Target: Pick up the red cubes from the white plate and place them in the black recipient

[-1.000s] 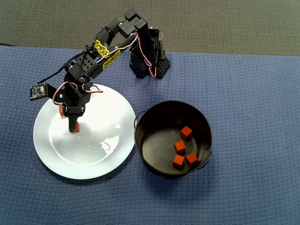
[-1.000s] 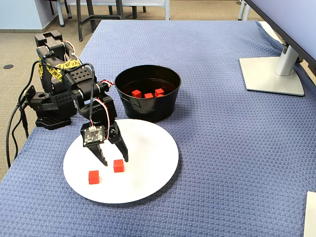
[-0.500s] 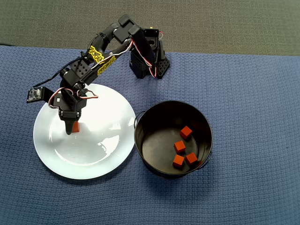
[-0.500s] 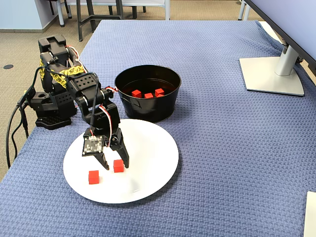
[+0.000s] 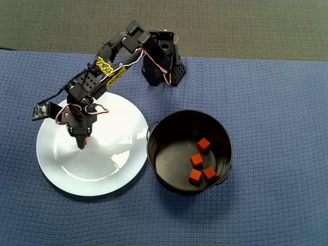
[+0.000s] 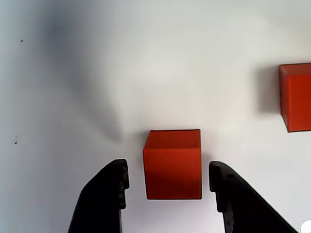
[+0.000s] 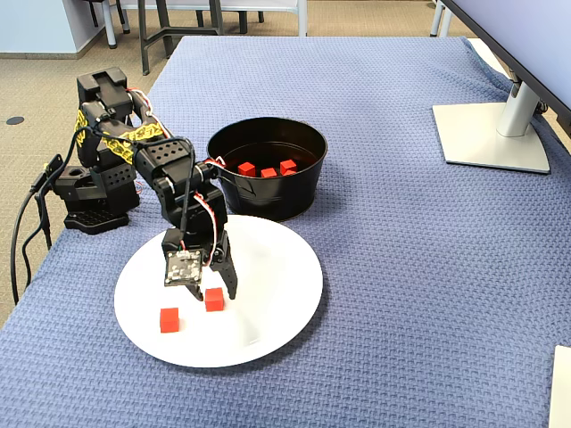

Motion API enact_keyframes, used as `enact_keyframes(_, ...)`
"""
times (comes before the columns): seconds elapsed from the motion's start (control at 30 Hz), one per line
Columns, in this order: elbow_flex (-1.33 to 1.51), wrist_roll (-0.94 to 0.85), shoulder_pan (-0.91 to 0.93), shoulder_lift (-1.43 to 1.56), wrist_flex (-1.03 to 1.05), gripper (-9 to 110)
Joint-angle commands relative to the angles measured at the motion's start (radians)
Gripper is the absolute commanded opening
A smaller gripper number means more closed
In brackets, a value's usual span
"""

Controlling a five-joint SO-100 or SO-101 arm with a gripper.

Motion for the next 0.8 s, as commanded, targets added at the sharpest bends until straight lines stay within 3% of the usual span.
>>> enact_keyframes(0.0, -0.067, 0.021, -0.020, 0.018, 0.012, 5)
enact_keyframes(0.07, -0.069, 0.021, -0.018, 0.018, 0.012, 0)
enact_keyframes(0.27, -0.123, 0.061, 0.002, 0.041, 0.034, 0)
enact_keyframes(0.47, -0.152, 0.219, -0.021, 0.270, 0.066, 0)
enact_keyframes(0.63, -0.091, 0.423, -0.176, 0.511, 0.121, 0)
enact_keyframes(0.77, 0.031, 0.580, -0.419, 0.678, 0.124, 0)
